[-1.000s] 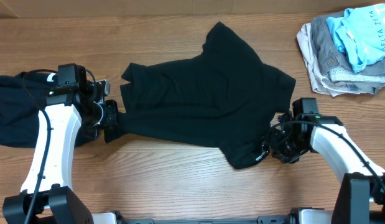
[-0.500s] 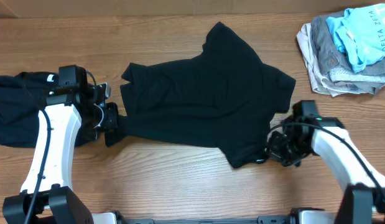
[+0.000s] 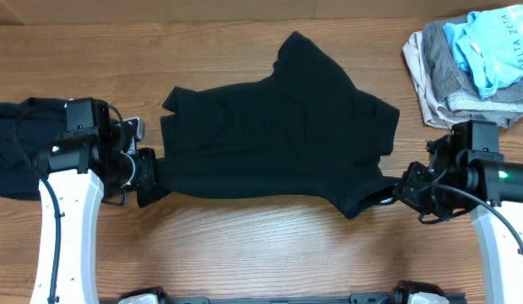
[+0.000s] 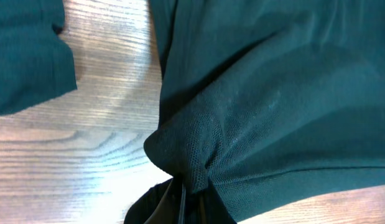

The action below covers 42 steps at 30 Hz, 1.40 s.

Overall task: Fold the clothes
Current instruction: 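Lift the hem with both grippers and fold it up toward the collar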

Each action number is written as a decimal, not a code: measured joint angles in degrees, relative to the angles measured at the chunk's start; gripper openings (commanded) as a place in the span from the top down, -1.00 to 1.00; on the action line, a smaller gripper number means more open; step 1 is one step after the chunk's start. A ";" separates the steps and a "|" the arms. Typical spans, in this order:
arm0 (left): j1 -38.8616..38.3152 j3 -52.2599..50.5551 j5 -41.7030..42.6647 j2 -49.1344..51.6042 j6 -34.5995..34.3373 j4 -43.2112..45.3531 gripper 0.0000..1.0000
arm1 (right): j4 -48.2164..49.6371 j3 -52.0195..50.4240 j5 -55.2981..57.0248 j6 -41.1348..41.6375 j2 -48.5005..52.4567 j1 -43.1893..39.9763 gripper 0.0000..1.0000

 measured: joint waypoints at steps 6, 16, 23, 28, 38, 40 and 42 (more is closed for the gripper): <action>0.00 0.00 -0.02 -0.20 0.07 -1.49 0.92 | -5.70 4.28 0.09 -0.39 -1.42 0.00 0.92; 0.00 0.00 0.00 -0.20 0.17 1.27 0.91 | -1.05 6.71 0.07 -0.61 -2.86 -0.02 0.92; -0.02 -1.51 0.00 -0.22 0.17 6.91 0.92 | 6.36 6.95 0.07 -1.95 8.61 0.00 0.92; -0.68 -7.10 -0.02 -0.20 0.13 13.77 0.91 | 11.41 6.99 0.07 -2.84 15.87 0.00 0.92; -3.61 -16.24 -0.22 -0.20 -1.38 30.23 0.92 | 24.79 7.02 0.02 -5.01 22.88 0.00 0.92; -4.26 -17.46 -0.26 -0.17 -1.38 33.07 0.92 | 26.08 7.04 0.02 -5.09 23.61 0.04 0.92; -4.94 -18.18 -0.46 0.00 -1.38 35.60 0.92 | 28.26 7.02 0.04 -5.09 24.68 0.13 0.92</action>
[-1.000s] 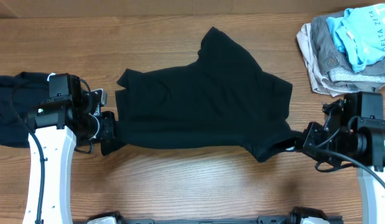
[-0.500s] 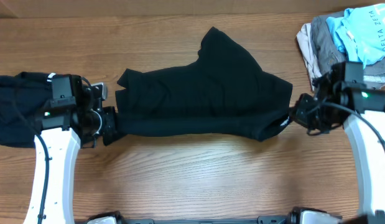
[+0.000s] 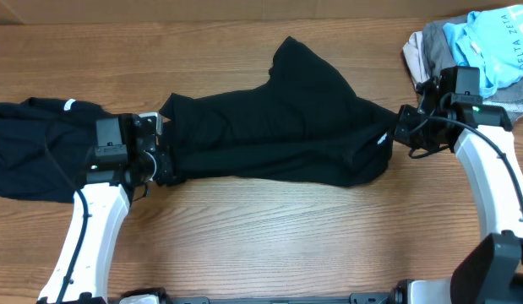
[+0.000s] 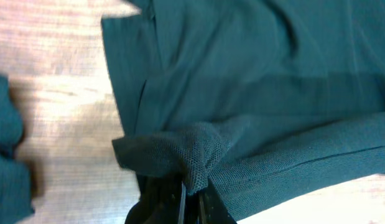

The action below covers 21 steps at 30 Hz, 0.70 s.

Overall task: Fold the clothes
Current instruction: 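Lift the hem with both grippers and fold it up toward the collar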

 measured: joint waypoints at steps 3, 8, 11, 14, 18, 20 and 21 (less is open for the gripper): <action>-0.76 -0.09 -0.44 1.49 -0.02 2.86 0.90 | 2.71 0.02 -0.07 0.00 1.55 0.44 0.92; -1.14 -0.17 -0.83 6.54 -0.17 8.13 0.91 | 5.77 0.02 -0.22 0.00 4.37 1.33 0.92; -1.14 -0.24 -1.05 9.64 -0.20 9.92 0.87 | 6.34 0.02 -0.26 0.00 5.84 1.55 0.92; -1.14 -0.28 -1.11 12.31 -0.35 11.54 0.70 | 6.58 0.02 -0.28 0.00 7.19 1.53 0.92; -1.14 -0.33 -1.27 14.60 -0.94 14.25 0.45 | 7.37 0.02 -0.28 -0.33 8.26 1.53 0.92; -1.14 -0.37 -1.27 14.99 -1.09 15.45 0.30 | 7.87 0.02 -0.37 -0.46 8.26 1.53 0.92; -1.14 -0.39 -1.25 15.08 -1.11 16.06 0.15 | 8.02 0.02 -0.48 -0.52 8.26 1.53 0.92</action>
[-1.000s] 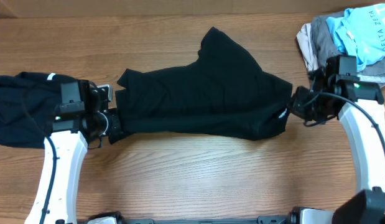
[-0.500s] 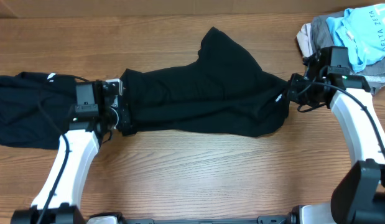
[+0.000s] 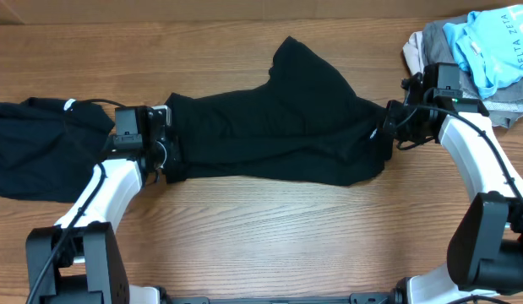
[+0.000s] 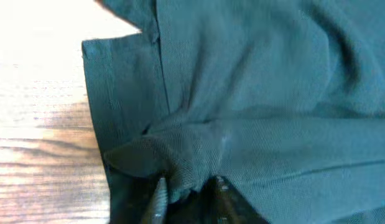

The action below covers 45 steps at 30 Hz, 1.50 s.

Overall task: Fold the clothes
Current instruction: 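Lift the hem with both grippers and fold it up toward the collar, then release the hem and raise both grippers away from the t-shirt, then lower the left gripper to the t-shirt's left edge and grasp it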

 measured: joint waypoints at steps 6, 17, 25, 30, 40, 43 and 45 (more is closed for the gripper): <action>0.00 0.00 -0.02 0.02 -0.17 1.57 -0.74 | -0.13 0.00 -1.05 -0.48 0.02 0.00 -0.50; 0.52 11.50 0.31 0.59 0.44 -19.32 -1.00 | -12.09 4.83 -1.81 -1.70 0.04 0.00 -0.67; 0.55 37.00 1.53 0.61 3.54 -34.93 -1.00 | -28.81 24.20 -2.80 -6.91 0.09 0.00 -0.71; 0.55 42.56 2.14 1.27 6.19 -34.14 -0.99 | -33.05 29.44 -3.17 -9.66 0.07 0.00 -0.71; 0.72 43.08 2.19 18.47 7.98 -24.98 -1.00 | -34.47 29.44 -3.17 -10.84 0.09 0.00 -0.70; 0.90 43.08 2.16 22.77 8.31 -21.90 -1.00 | -34.47 29.44 -3.17 -10.95 0.07 0.00 -0.70; 0.92 43.08 2.16 24.81 8.61 -19.58 -1.00 | -34.47 29.44 -3.17 -11.02 0.07 0.00 -0.70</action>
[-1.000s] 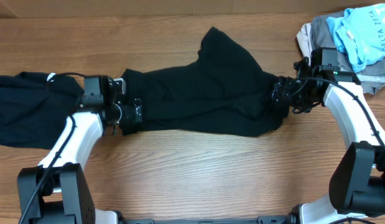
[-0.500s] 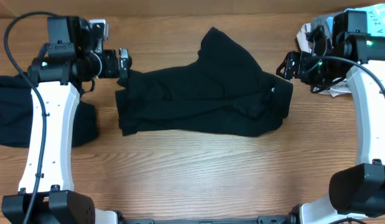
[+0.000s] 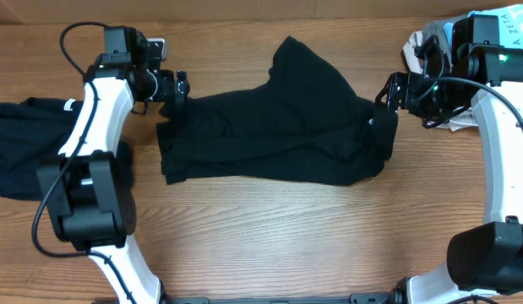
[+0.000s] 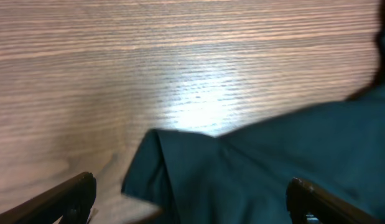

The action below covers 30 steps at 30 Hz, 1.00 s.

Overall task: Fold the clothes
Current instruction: 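Lower the left gripper to the t-shirt's left edge and grasp it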

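Observation:
A black shirt lies in the middle of the wooden table, doubled over lengthwise, one sleeve pointing to the far side. My left gripper hangs open just past the shirt's far left corner. In the left wrist view its fingers stand wide apart over that corner of the shirt, with nothing between them. My right gripper is by the shirt's far right corner and looks open, holding no cloth.
A second black garment lies bunched at the table's left edge. A pile of grey and light-blue clothes sits at the far right corner, right behind the right arm.
My left gripper was shut on the shirt's hem at its left edge; it is now open and farther back, over the far left corner. The right gripper has left the shirt's right edge.
Both grippers first held the near corners of the spread shirt. Then the near edge was lifted and brought over toward the far side. Then the shirt lay doubled with both grippers still on it. Now the shirt rests folded in half and both grippers are off it.

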Each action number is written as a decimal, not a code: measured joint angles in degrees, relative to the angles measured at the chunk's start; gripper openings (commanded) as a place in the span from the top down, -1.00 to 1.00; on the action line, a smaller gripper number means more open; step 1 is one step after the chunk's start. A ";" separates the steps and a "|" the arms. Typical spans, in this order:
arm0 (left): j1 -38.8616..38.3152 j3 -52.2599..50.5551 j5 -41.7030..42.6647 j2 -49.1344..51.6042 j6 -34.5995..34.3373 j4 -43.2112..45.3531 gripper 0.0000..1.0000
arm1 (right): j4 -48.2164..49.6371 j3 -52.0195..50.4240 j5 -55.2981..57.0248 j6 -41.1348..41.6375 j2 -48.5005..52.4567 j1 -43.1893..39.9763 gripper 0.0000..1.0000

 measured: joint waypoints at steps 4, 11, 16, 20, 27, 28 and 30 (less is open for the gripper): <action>0.00 0.00 0.02 4.20 0.28 4.09 -0.98 | 0.02 0.00 -0.04 -0.02 0.00 0.00 -0.69; 0.00 0.00 0.00 9.94 0.50 7.69 -0.57 | 0.13 0.00 -0.39 -0.02 0.02 0.02 -0.68; -0.15 0.00 0.00 10.86 0.66 7.65 -0.12 | 0.13 0.00 -0.44 -0.04 0.00 0.13 -0.68; -0.85 0.00 -0.33 11.30 0.48 7.69 0.37 | 0.13 0.00 -0.44 -0.02 0.00 0.28 -0.68; -2.03 0.17 -2.19 11.72 -1.07 7.67 0.92 | 0.28 0.00 -0.44 0.00 0.02 0.31 -0.59; -2.03 0.20 -2.23 11.72 -1.36 7.65 0.92 | 0.66 0.00 -0.46 0.04 0.00 0.33 -0.59; -2.03 0.90 -2.47 11.74 -2.54 6.32 0.92 | 1.51 0.00 -0.48 0.46 0.00 0.33 -0.57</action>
